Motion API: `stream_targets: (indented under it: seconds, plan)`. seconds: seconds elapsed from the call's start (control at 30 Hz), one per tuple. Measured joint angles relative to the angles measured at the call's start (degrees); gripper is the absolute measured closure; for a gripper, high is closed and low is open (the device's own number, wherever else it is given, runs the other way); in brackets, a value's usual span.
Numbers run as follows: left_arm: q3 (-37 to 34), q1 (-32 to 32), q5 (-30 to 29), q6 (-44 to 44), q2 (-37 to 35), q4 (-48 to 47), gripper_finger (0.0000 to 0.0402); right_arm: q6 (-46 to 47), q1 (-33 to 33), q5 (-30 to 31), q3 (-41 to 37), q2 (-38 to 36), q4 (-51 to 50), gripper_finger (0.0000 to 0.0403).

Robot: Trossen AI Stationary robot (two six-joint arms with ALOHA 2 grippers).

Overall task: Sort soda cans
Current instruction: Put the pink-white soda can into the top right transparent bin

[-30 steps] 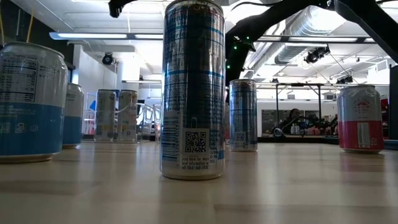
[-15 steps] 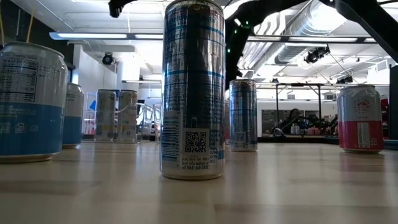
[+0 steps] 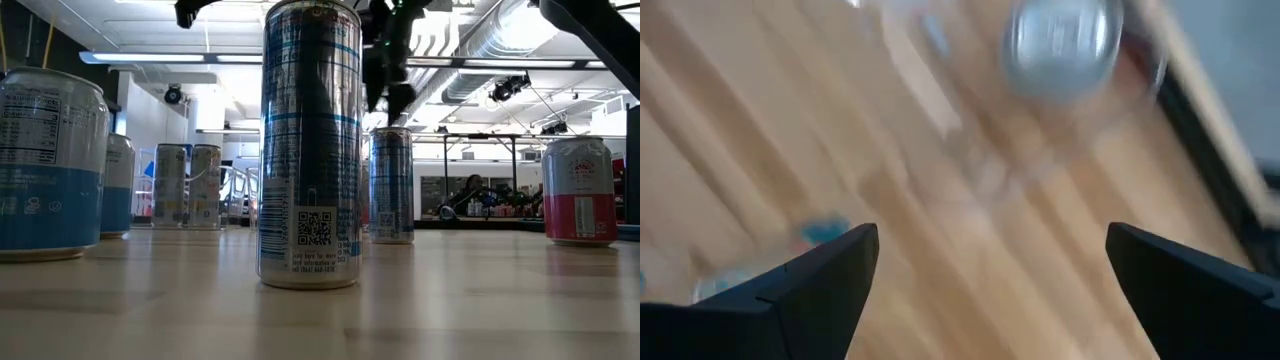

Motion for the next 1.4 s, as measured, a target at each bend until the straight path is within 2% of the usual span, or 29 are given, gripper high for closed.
stream_targets:
  seconds: [0.07,0.2,0.3,0.37,0.53,0.6,0.77,0.87,1.17,1.4]
  plan:
    - [0.00,0.00,0.01,0.00,0.00,-0.02,0.0069,0.57,1.07,0.45,-0.96,-0.90,-2.94,0.0016]
    - [0.00,0.00,0.03,0.00,0.00,-0.06,0.0069,2.80,4.65,2.13,-8.69,-6.49,-1.59,0.0016]
    - [-0.02,0.00,0.03,0.04,-0.02,-0.19,0.0069,5.49,7.47,7.81,-17.70,-13.21,-0.79,0.0016]
    - [-0.02,0.00,0.03,0.07,-0.02,-0.18,0.0069,9.10,8.76,9.10,-25.32,-18.94,2.03,0.0016]
    - [-0.02,0.00,0.03,0.03,-0.02,-0.22,0.0069,22.10,10.84,9.23,-46.99,-35.36,5.70,0.0016]
    - [-0.02,0.00,0.02,-0.42,-0.02,-0.22,0.0069,28.11,11.00,7.20,-54.33,-41.41,6.34,0.0016]
    - [-0.02,0.00,0.03,-0.55,-0.02,-0.22,0.0069,39.37,12.71,2.43,-67.51,-51.27,10.58,0.0016]
    - [-0.02,0.00,0.00,-0.61,-0.02,-0.22,0.0069,43.03,14.58,2.70,-70.52,-53.72,13.68,0.0016]
    - [-0.02,0.00,-0.18,-2.55,-0.02,-0.25,0.0069,51.81,23.23,4.96,-75.67,-53.50,15.78,0.0016]
    - [-0.02,0.00,-0.71,-2.99,-0.02,-0.22,0.0069,57.83,27.04,4.78,-81.96,-53.52,19.53,0.0016]
